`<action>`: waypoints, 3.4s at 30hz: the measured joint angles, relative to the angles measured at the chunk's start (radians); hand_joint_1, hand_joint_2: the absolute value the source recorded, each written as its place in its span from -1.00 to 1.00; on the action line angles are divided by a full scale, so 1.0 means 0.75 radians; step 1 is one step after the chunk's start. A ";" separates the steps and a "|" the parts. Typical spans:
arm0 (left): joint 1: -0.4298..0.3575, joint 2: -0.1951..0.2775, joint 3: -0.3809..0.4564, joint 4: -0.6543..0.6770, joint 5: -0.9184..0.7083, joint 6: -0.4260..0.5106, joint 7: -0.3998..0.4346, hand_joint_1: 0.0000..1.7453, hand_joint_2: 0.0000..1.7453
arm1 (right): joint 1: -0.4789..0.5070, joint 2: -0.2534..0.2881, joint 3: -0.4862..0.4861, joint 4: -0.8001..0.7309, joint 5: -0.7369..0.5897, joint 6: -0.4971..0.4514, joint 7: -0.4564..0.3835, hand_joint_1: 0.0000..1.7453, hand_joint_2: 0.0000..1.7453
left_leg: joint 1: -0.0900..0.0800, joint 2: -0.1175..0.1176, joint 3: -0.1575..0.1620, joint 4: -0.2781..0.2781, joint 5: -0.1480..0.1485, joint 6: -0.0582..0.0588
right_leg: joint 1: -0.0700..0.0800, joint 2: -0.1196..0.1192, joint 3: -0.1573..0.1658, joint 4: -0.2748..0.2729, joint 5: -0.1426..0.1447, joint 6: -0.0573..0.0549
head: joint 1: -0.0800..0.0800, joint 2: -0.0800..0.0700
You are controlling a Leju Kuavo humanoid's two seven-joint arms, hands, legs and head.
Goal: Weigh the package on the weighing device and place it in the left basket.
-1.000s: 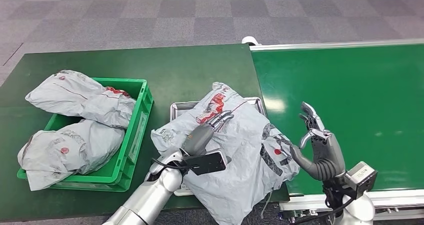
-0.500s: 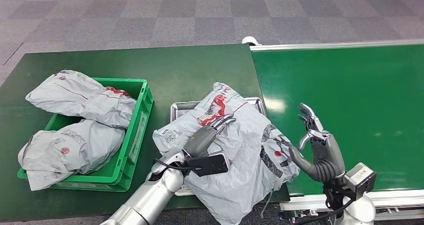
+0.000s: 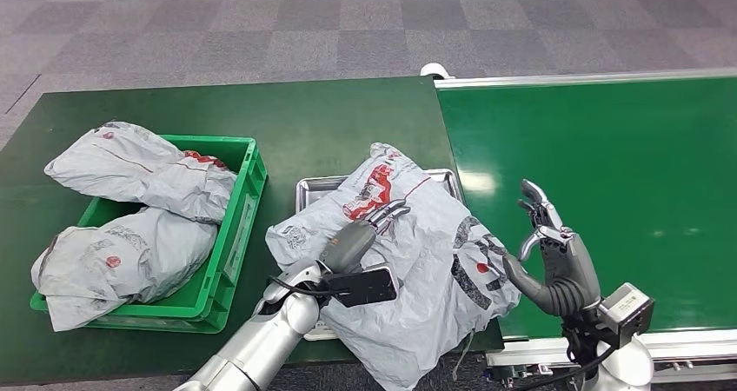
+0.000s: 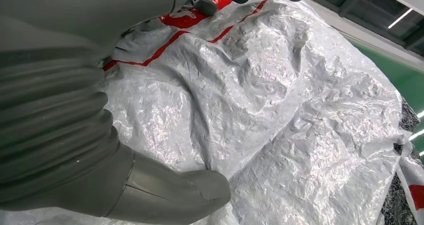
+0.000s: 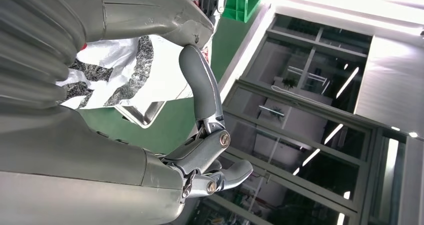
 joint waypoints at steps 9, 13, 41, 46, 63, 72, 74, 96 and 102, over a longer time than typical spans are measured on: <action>-0.048 -0.009 -0.049 0.120 -0.056 -0.199 0.137 1.00 1.00 | 0.077 -0.011 -0.014 -0.055 -0.093 0.000 0.049 -1.00 1.00 | 0.000 -0.003 0.001 0.000 -0.001 0.001 | 0.000 -0.003 0.003 0.000 -0.002 0.001 | 0.000 0.000; -0.077 -0.016 -0.065 0.160 -0.056 -0.199 0.138 1.00 1.00 | 0.097 -0.014 -0.024 -0.070 -0.097 0.000 0.049 -1.00 1.00 | 0.000 -0.003 0.004 0.000 -0.001 0.002 | -0.001 -0.003 0.006 0.000 -0.003 0.003 | 0.000 0.000; 0.088 -0.027 0.138 -0.322 0.708 0.093 -0.287 1.00 1.00 | 0.168 -0.012 -0.064 -0.135 -0.115 0.000 0.022 -1.00 1.00 | -0.001 -0.001 0.002 0.000 -0.002 0.002 | -0.001 -0.001 0.004 0.000 -0.003 0.002 | 0.000 0.000; 0.127 -0.020 0.168 -0.452 0.768 0.115 -0.288 1.00 1.00 | 0.169 -0.012 -0.064 -0.135 -0.119 0.000 0.020 -1.00 1.00 | -0.001 -0.003 0.001 0.000 -0.002 0.002 | -0.001 -0.002 0.003 0.000 -0.004 0.003 | 0.000 0.000; 0.247 0.035 0.201 -0.879 0.916 0.480 -0.289 1.00 1.00 | 0.161 -0.012 -0.040 -0.131 -0.121 0.000 0.006 -1.00 1.00 | -0.001 -0.003 0.000 -0.001 -0.002 0.002 | -0.001 -0.002 0.002 0.000 -0.004 0.002 | 0.000 0.000; 0.271 0.162 0.557 -0.972 -0.018 0.842 -0.287 1.00 1.00 | 0.214 -0.011 -0.028 -0.158 -0.109 0.000 -0.010 -1.00 1.00 | 0.000 -0.001 0.002 -0.001 -0.002 0.000 | 0.000 0.000 0.003 0.000 -0.005 0.001 | 0.000 0.000; 0.274 0.192 0.687 -0.979 -0.098 0.845 -0.285 1.00 1.00 | 0.240 -0.011 -0.030 -0.171 -0.116 0.000 -0.020 -1.00 1.00 | 0.001 0.000 0.002 -0.002 -0.002 -0.001 | 0.001 0.000 0.002 0.000 -0.005 0.000 | -0.001 0.000; 0.312 0.494 0.979 -0.678 -0.845 0.353 0.778 1.00 1.00 | 0.287 -0.010 -0.038 -0.230 -0.078 0.000 -0.015 -1.00 1.00 | 0.003 0.007 0.007 -0.002 -0.006 -0.008 | 0.004 0.006 0.004 0.000 -0.006 -0.006 | 0.000 0.000; 0.310 0.513 0.975 -0.660 -0.869 0.257 0.800 0.95 1.00 | 0.284 -0.010 -0.038 -0.230 -0.069 0.000 -0.012 -1.00 1.00 | 0.003 0.007 0.007 -0.002 -0.006 -0.008 | 0.004 0.006 0.004 0.000 -0.007 -0.006 | 0.000 0.000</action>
